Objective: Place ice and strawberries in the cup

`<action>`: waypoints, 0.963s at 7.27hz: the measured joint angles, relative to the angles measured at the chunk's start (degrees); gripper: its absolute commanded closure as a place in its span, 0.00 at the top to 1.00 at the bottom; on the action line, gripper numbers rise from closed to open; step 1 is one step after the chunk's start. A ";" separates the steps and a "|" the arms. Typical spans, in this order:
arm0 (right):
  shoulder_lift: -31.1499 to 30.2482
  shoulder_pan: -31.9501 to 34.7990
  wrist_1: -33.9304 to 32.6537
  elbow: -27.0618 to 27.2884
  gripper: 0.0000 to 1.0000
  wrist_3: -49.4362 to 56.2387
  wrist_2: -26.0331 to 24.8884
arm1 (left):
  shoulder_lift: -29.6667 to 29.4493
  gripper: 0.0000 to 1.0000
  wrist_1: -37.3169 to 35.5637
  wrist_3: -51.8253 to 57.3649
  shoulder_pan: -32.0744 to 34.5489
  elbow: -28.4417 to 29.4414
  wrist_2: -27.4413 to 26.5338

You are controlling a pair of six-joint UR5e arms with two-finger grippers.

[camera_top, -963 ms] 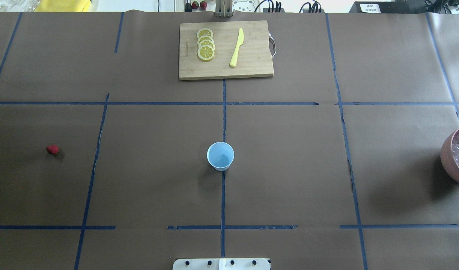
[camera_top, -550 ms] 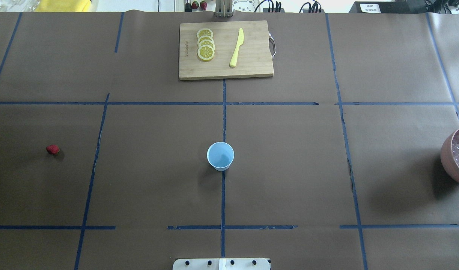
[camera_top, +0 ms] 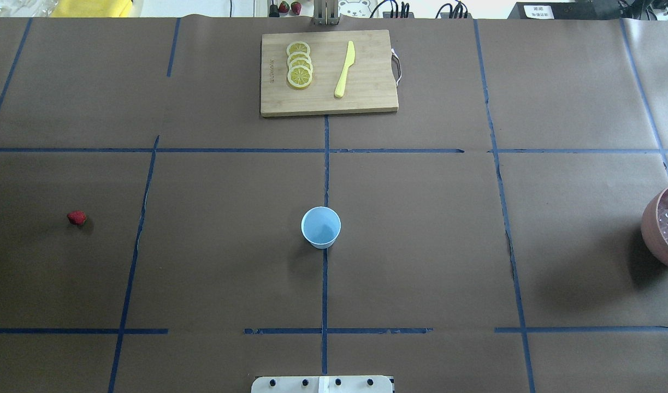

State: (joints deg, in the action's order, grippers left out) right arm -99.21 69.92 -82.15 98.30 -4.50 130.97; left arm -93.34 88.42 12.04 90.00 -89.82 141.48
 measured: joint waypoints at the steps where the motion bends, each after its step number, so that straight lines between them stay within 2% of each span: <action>1: 0.04 -0.12 0.01 -0.02 0.58 -0.18 0.04 | 0.00 1.00 -0.02 0.00 -0.01 0.00 0.01; 7: 0.02 -0.73 -0.03 -0.03 0.59 -0.47 0.33 | 0.00 1.00 -0.23 0.00 0.00 -0.14 0.11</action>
State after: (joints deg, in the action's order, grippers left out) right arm -99.19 69.19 -82.18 98.26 -4.97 131.30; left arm -93.34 88.19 12.04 90.00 -89.96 141.59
